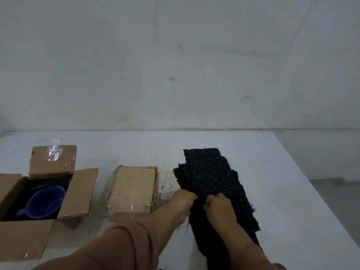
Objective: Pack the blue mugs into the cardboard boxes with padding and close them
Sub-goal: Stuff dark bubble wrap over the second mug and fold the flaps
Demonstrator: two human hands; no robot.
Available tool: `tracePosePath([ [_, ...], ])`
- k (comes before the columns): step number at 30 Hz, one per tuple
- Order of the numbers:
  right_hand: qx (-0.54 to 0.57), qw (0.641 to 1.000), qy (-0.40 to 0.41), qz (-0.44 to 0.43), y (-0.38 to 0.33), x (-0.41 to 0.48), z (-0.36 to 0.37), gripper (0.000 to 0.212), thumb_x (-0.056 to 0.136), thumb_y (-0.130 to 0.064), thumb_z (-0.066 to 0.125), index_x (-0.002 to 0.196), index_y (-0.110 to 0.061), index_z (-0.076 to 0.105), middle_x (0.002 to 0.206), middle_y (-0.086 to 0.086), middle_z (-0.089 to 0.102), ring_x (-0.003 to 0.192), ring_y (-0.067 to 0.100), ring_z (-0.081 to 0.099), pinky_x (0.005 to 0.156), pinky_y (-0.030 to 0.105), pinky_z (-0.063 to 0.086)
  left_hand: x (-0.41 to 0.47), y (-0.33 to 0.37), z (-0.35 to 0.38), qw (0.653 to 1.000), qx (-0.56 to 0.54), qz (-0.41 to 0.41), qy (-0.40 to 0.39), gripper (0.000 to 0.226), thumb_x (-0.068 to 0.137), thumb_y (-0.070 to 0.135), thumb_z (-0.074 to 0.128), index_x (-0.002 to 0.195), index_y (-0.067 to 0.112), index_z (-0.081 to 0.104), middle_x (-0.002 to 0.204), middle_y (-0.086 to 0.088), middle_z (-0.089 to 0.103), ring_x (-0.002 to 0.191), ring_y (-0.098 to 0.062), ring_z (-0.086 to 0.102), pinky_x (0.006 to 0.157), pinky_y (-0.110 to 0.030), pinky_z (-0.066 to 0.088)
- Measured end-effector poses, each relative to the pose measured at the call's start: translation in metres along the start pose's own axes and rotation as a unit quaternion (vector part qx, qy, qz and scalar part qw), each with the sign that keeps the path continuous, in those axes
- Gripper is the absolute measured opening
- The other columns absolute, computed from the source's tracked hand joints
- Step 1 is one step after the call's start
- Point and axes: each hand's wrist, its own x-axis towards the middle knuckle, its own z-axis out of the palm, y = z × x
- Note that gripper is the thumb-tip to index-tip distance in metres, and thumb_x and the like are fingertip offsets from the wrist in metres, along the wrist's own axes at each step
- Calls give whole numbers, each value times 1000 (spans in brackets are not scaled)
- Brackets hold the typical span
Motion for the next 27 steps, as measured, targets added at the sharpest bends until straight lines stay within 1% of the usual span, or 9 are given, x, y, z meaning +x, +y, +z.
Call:
tracePosePath([
  [2, 51, 998, 19, 9, -1, 2, -4, 20, 93, -24, 48, 95, -8, 61, 108, 11, 52, 92, 24, 53, 69, 25, 40, 6, -3, 5, 999, -5, 36, 0, 28, 93, 23, 54, 113, 4, 58, 113, -11, 59, 102, -28, 58, 87, -34, 49],
  [5, 108, 991, 70, -33, -4, 0, -8, 17, 89, -23, 53, 88, -10, 64, 103, 8, 55, 89, 20, 53, 71, 29, 45, 11, -1, 6, 982, 151, 84, 70, 50, 83, 54, 58, 116, 16, 60, 125, -7, 52, 113, -30, 54, 97, -40, 48],
  [7, 109, 987, 88, -80, -5, -1, -9, 18, 86, -27, 57, 90, -13, 68, 101, 2, 57, 95, 19, 52, 79, 32, 46, 15, 3, 4, 957, 241, 120, 105, 49, 84, 53, 55, 119, 19, 59, 128, -10, 55, 115, -32, 52, 99, -41, 46],
  [10, 225, 961, 146, -58, -1, 2, -18, 5, 80, -21, 66, 80, -16, 68, 92, 1, 61, 92, 17, 54, 83, 31, 45, 8, 14, -5, 973, 155, 167, 47, 48, 90, 38, 55, 131, 14, 50, 136, -10, 52, 121, -30, 51, 103, -42, 42],
  [13, 407, 896, 160, 76, 11, 11, -34, 10, 80, -18, 67, 89, -19, 62, 97, 4, 62, 92, 20, 58, 81, 35, 47, -11, 27, -25, 969, 85, 233, -19, 33, 87, 31, 59, 116, 15, 60, 121, -9, 64, 109, -29, 61, 98, -49, 47],
  [15, 562, 815, 29, 138, 10, 15, -46, 23, 84, -21, 65, 105, -21, 56, 104, 4, 62, 93, 18, 59, 73, 32, 46, -27, 34, -46, 965, 22, 256, -42, 16, 86, 25, 61, 99, 18, 66, 103, -7, 73, 95, -25, 69, 88, -43, 54],
  [18, 707, 695, -94, 97, -9, 17, -60, 38, 85, -4, 61, 117, -23, 51, 109, 8, 64, 98, 22, 63, 72, 31, 50, -48, 43, -85, 957, -49, 276, -71, 9, 88, 17, 61, 92, 15, 69, 95, -7, 75, 88, -22, 72, 71, -30, 56],
  [23, 658, 748, -59, -64, -73, 6, -85, 48, 84, 8, 57, 114, -29, 59, 114, 1, 62, 105, 14, 59, 86, 28, 48, -71, 45, -153, 950, -67, 299, 53, 4, 88, 8, 61, 87, 12, 60, 87, -11, 69, 75, -18, 68, 68, -32, 51],
  [27, 437, 889, -26, -139, -127, -5, -100, 49, 87, -8, 60, 123, -41, 53, 123, -22, 43, 114, -3, 35, 87, 17, 35, -92, 40, -207, 940, -12, 324, 108, 64, 83, 21, 69, 133, 43, 35, 113, -9, 59, 104, -22, 61, 92, -42, 50],
])
